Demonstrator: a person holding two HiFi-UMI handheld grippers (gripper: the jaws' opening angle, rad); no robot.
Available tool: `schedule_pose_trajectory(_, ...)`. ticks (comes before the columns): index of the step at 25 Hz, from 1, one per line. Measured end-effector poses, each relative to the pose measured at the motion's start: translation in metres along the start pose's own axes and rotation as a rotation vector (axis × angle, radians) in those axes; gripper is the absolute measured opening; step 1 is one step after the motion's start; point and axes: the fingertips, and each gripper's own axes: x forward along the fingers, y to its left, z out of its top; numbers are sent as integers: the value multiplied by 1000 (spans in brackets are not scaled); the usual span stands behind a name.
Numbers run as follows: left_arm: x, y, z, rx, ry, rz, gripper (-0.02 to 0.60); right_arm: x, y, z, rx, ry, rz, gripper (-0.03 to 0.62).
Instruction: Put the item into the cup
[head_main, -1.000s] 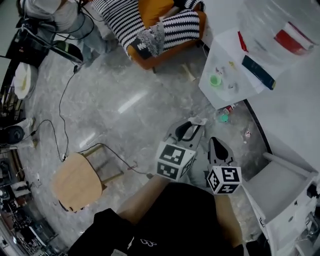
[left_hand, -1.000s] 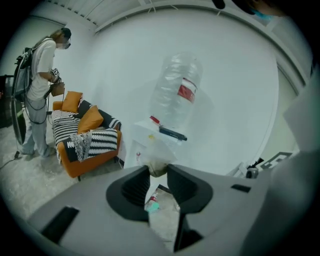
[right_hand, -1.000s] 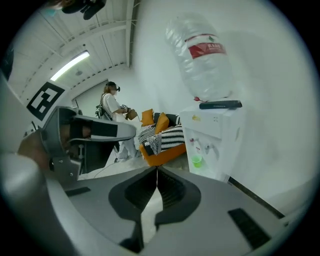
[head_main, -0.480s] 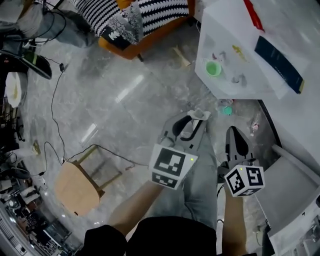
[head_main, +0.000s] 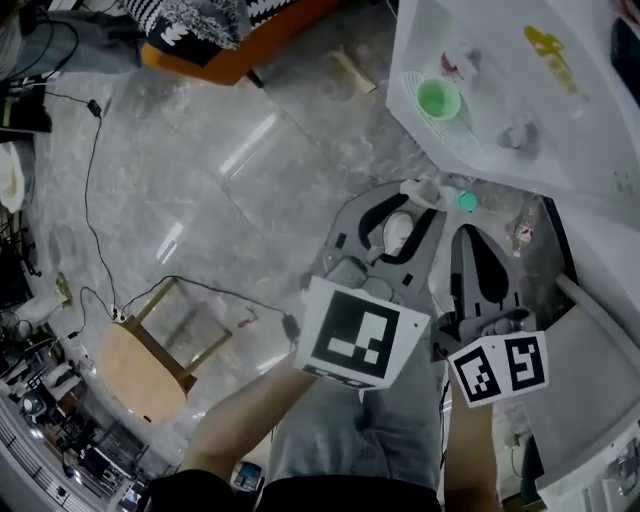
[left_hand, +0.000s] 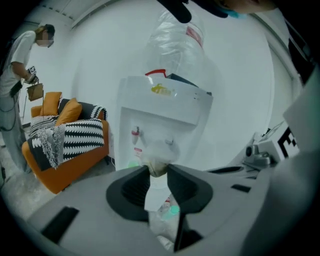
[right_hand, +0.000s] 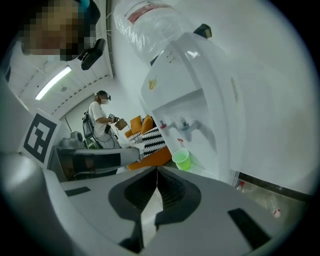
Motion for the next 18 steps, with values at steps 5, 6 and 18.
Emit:
schedule_pose_trajectory(5,34,24,-6,14,-1,10,110,16,-20,-25,34,32,-12,12)
schedule_pose_trajectory(6,40,27,-7,27,3,3,110,16,-22,-28,40,40,-14,12)
schedule_pose_trajectory(18,124,56,-8,183,78,-15,110,36,-36,-16,36,19,-25,12)
